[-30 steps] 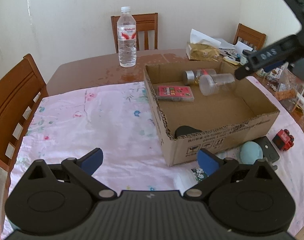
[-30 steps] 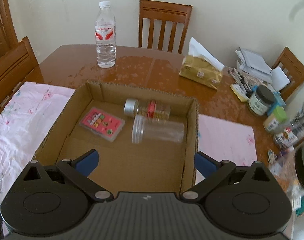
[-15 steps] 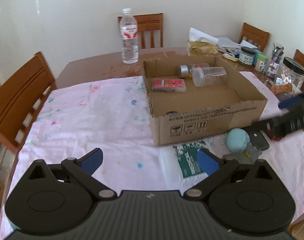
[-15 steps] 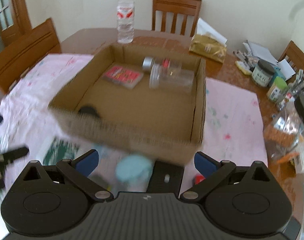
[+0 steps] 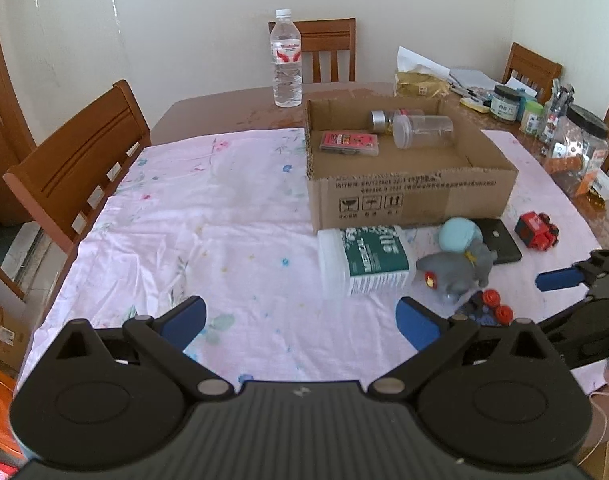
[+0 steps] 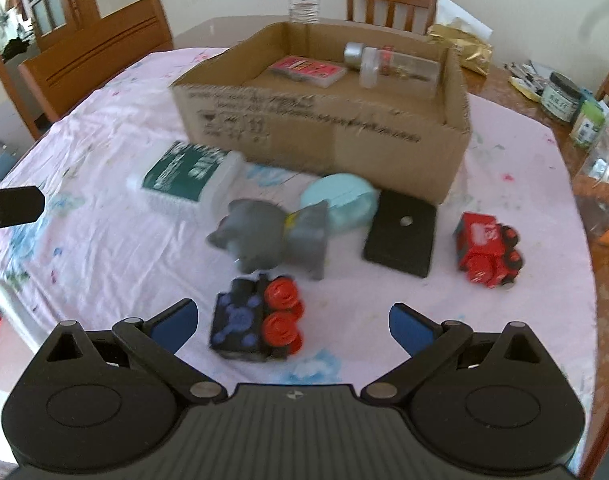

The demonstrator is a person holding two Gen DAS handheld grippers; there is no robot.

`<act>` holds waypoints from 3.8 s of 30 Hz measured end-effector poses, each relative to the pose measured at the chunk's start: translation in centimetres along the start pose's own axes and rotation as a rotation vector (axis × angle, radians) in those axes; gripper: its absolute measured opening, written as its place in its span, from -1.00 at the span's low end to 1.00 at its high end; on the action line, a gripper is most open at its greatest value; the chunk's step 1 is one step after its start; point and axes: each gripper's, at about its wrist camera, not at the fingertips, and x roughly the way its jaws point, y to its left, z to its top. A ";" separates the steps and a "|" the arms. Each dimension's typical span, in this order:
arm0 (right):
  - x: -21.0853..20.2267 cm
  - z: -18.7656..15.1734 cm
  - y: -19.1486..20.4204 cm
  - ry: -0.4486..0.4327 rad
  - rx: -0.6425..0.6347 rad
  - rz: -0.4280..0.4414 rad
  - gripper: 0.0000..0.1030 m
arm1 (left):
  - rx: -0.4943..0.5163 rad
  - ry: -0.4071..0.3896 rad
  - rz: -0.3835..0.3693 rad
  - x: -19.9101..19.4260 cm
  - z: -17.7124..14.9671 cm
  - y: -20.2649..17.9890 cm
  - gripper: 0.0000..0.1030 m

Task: Organize rigid objects
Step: 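Withdraw both tools from the box back toward the remaining items, then close the left gripper on the white MEDICAL swab box while the right approaches the blue-black train, then close the right gripper on the blue-black toy train while the left holds the swab box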

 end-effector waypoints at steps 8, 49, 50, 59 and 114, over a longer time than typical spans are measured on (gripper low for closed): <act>2.2 -0.8 1.4 0.000 -0.021 -0.074 1.00 | 0.013 0.034 -0.026 0.8 -0.7 -0.5 0.96; 1.8 -2.1 -3.6 0.012 0.114 -0.140 1.00 | 0.112 0.110 -0.143 13.0 3.7 -1.9 0.98; 1.6 -2.3 -4.2 0.015 0.133 -0.151 1.00 | 0.113 0.110 -0.144 13.0 3.6 -1.8 0.98; 1.1 -2.9 -6.0 0.043 0.233 -0.213 1.00 | 0.149 0.107 -0.142 13.6 3.6 -2.4 0.98; 2.2 -0.2 -3.8 -0.053 0.206 -0.210 0.11 | 0.199 0.092 -0.135 13.2 2.7 -1.8 0.68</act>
